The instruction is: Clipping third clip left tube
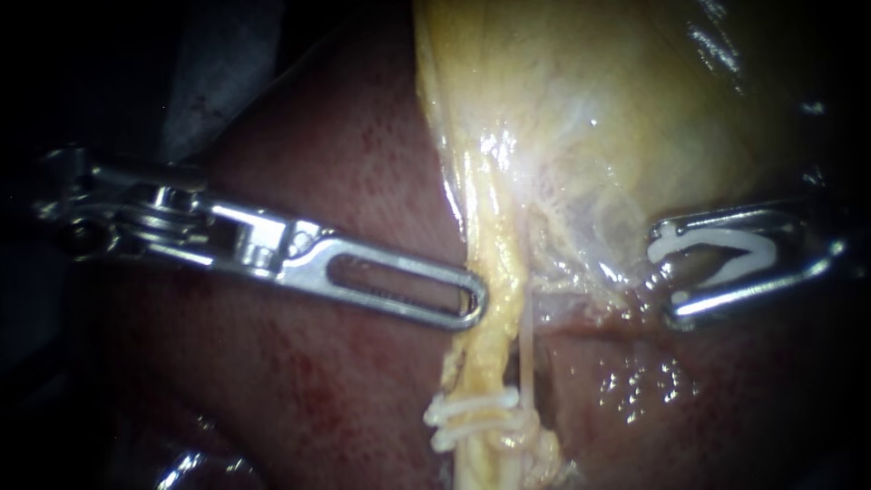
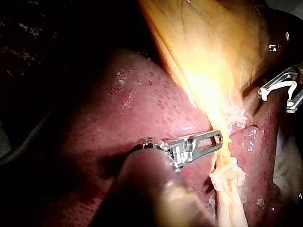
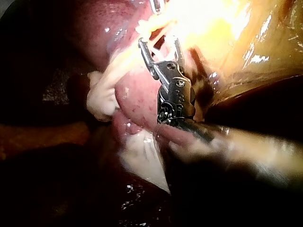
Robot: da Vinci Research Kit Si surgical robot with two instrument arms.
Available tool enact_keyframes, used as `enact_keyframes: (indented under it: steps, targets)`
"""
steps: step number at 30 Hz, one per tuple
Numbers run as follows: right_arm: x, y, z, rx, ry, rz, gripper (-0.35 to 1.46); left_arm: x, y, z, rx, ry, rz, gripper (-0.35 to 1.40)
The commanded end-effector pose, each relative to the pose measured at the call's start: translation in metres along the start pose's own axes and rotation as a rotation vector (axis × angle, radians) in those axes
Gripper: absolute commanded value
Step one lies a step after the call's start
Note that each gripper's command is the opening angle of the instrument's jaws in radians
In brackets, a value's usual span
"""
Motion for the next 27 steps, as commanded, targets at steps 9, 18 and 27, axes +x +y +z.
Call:
enact_keyframes:
  steps: [9, 18, 27]
  targets:
    - [0.0, 0.0, 0.0, 0.0, 0.0, 0.0, 0.53, 0.0002, -0.0004, -0.0004, 0.001, 0.002, -0.001, -0.35]
    - [-0.0001, 0.0, 0.0003, -0.002, 0.0, -0.001, 0.53, 0.0007, -0.0018, -0.0028, 0.013, 0.011, -0.004, -0.35]
    - [0.0, -0.0001, 0.0007, -0.004, 0.001, 0.0, 0.53, 0.0009, -0.0036, -0.0056, 0.016, -0.002, -0.012, -0.35]
